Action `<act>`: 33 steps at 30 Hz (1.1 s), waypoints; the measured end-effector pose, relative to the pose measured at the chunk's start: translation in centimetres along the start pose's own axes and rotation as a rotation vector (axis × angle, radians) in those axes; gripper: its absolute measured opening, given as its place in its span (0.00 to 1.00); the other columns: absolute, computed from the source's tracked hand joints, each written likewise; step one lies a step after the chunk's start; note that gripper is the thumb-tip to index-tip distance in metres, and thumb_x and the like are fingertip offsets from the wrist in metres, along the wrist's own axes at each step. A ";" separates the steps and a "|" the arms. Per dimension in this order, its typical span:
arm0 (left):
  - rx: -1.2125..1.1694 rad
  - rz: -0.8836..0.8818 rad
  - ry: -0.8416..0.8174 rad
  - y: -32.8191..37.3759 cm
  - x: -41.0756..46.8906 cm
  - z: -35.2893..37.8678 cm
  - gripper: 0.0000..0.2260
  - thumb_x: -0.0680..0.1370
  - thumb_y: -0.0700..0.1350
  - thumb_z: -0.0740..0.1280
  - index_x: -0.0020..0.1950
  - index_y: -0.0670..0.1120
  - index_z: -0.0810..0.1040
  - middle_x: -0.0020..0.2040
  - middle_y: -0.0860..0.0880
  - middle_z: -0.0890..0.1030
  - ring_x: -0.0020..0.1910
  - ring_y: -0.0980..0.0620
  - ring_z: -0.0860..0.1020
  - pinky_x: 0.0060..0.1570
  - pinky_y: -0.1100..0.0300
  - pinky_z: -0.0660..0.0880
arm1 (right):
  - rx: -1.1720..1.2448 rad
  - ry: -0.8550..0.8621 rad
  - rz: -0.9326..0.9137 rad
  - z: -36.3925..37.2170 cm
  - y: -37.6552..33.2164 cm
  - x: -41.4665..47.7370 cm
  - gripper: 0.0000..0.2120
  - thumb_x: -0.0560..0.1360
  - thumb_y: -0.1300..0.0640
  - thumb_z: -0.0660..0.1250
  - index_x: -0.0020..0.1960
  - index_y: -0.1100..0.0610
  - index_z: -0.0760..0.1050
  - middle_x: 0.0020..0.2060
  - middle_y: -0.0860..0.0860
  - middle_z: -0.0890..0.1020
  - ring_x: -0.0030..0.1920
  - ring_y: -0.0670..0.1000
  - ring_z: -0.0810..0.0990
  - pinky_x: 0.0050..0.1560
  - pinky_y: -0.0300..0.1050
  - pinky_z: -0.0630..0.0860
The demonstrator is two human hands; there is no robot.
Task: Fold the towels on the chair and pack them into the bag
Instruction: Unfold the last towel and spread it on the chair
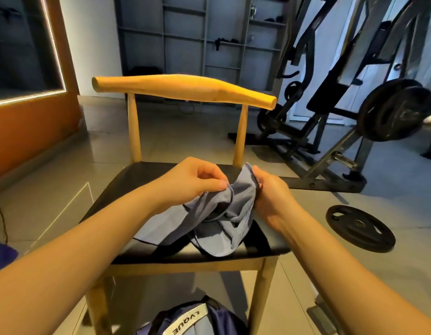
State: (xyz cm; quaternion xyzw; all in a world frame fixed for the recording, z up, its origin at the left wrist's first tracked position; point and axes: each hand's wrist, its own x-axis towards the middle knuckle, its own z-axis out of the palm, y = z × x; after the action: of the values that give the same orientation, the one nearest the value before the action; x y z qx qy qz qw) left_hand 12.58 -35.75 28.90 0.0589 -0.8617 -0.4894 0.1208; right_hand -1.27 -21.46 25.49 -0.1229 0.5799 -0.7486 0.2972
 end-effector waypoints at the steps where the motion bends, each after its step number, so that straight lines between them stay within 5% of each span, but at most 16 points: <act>1: 0.010 -0.001 0.009 -0.1 0.1 0.1 0.05 0.80 0.45 0.71 0.50 0.48 0.87 0.46 0.52 0.87 0.45 0.59 0.83 0.48 0.64 0.75 | 0.016 -0.017 -0.035 -0.1 0.0 -0.1 0.09 0.81 0.52 0.66 0.53 0.56 0.82 0.46 0.57 0.87 0.48 0.58 0.85 0.53 0.55 0.80; 6: 0.026 0.010 0.025 -0.1 0.0 0.2 0.04 0.80 0.45 0.71 0.50 0.48 0.87 0.45 0.51 0.87 0.45 0.58 0.83 0.46 0.65 0.77 | -0.261 -0.037 -0.311 -0.5 -0.4 -1.5 0.11 0.82 0.57 0.64 0.44 0.62 0.73 0.40 0.58 0.76 0.43 0.56 0.73 0.47 0.52 0.70; 11: -0.026 0.118 0.014 0.7 -0.4 -0.6 0.04 0.78 0.41 0.73 0.50 0.45 0.87 0.45 0.48 0.87 0.47 0.52 0.85 0.49 0.62 0.80 | -0.511 -0.080 -0.472 -0.4 -1.5 -3.1 0.15 0.83 0.55 0.65 0.42 0.63 0.79 0.33 0.56 0.76 0.35 0.48 0.72 0.36 0.41 0.70; 17: 0.030 0.173 0.046 1.1 -0.6 -1.3 0.05 0.80 0.41 0.70 0.51 0.46 0.86 0.45 0.50 0.87 0.49 0.52 0.84 0.52 0.61 0.81 | -0.591 -0.096 -0.613 0.1 -1.6 -3.8 0.08 0.81 0.57 0.69 0.50 0.62 0.81 0.42 0.62 0.85 0.41 0.59 0.83 0.43 0.52 0.79; 23: 0.071 0.289 0.135 1.4 -0.8 -0.9 0.04 0.78 0.40 0.73 0.49 0.46 0.87 0.42 0.51 0.86 0.45 0.53 0.83 0.49 0.64 0.80 | -0.691 -0.182 -0.687 -0.1 -1.8 -3.9 0.16 0.84 0.55 0.62 0.48 0.65 0.82 0.40 0.65 0.81 0.41 0.62 0.78 0.41 0.56 0.75; 27: 0.087 0.375 0.158 2.0 -1.0 -0.5 0.04 0.78 0.40 0.73 0.50 0.43 0.87 0.43 0.51 0.87 0.46 0.54 0.84 0.50 0.65 0.79 | -0.712 -0.160 -0.779 0.4 -1.6 -4.1 0.11 0.83 0.57 0.65 0.53 0.58 0.86 0.42 0.53 0.81 0.44 0.44 0.79 0.45 0.36 0.73; 33: 0.110 0.454 0.251 1.7 -0.7 0.1 0.03 0.78 0.40 0.74 0.49 0.43 0.86 0.42 0.52 0.85 0.45 0.55 0.82 0.48 0.67 0.76 | -0.544 -0.186 -0.774 0.5 -1.8 -4.7 0.08 0.80 0.63 0.68 0.55 0.61 0.85 0.46 0.52 0.88 0.50 0.50 0.86 0.51 0.42 0.81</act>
State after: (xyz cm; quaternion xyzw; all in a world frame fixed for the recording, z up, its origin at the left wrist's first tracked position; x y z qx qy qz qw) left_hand 13.26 -34.62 30.19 -0.0693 -0.8564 -0.3911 0.3299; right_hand 2.20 -18.78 28.10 -0.4693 0.6375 -0.6110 0.0043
